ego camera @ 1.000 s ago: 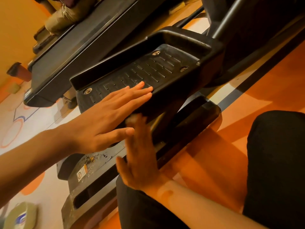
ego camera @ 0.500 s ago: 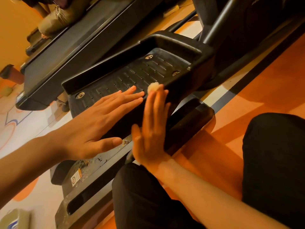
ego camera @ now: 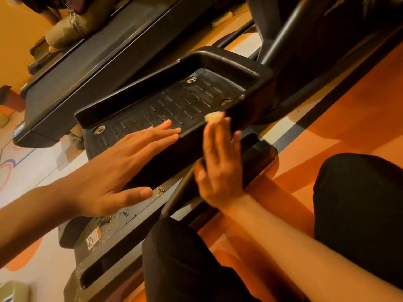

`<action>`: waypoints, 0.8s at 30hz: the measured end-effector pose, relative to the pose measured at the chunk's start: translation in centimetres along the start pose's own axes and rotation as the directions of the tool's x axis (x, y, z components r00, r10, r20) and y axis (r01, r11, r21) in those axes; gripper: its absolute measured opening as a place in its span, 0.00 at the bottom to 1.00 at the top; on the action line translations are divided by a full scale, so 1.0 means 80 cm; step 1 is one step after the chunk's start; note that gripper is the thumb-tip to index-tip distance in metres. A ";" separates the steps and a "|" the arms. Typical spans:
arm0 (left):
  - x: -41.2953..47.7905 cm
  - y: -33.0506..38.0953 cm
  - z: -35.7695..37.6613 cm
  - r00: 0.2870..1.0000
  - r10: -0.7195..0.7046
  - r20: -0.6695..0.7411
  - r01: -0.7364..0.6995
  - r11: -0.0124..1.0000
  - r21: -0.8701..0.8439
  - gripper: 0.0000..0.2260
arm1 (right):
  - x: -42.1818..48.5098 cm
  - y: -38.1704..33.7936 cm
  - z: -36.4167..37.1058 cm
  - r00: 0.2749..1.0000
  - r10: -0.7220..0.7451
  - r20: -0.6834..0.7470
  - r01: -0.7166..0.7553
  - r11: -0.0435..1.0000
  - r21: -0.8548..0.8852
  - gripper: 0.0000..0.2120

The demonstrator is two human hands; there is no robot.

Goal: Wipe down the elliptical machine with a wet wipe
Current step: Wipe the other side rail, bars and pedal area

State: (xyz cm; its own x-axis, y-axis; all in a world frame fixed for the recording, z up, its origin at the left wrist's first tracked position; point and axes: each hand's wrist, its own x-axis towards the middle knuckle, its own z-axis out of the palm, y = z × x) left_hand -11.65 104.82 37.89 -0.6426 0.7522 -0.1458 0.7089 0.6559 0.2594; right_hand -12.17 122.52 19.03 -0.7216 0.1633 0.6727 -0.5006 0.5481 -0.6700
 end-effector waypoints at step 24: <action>0.000 0.009 0.003 0.968 -0.213 -0.134 0.238 0.948 0.212 0.40 | -0.020 -0.017 -0.036 0.995 -0.008 0.096 -0.023 0.948 0.317 0.23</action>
State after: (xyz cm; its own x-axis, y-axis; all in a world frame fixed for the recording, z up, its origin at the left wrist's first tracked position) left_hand -11.04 105.30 37.87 -0.8120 0.5796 -0.0686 0.5805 0.8142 0.0092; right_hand -8.93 123.86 19.74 -0.7599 0.0792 0.6452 -0.6101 0.2557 -0.7500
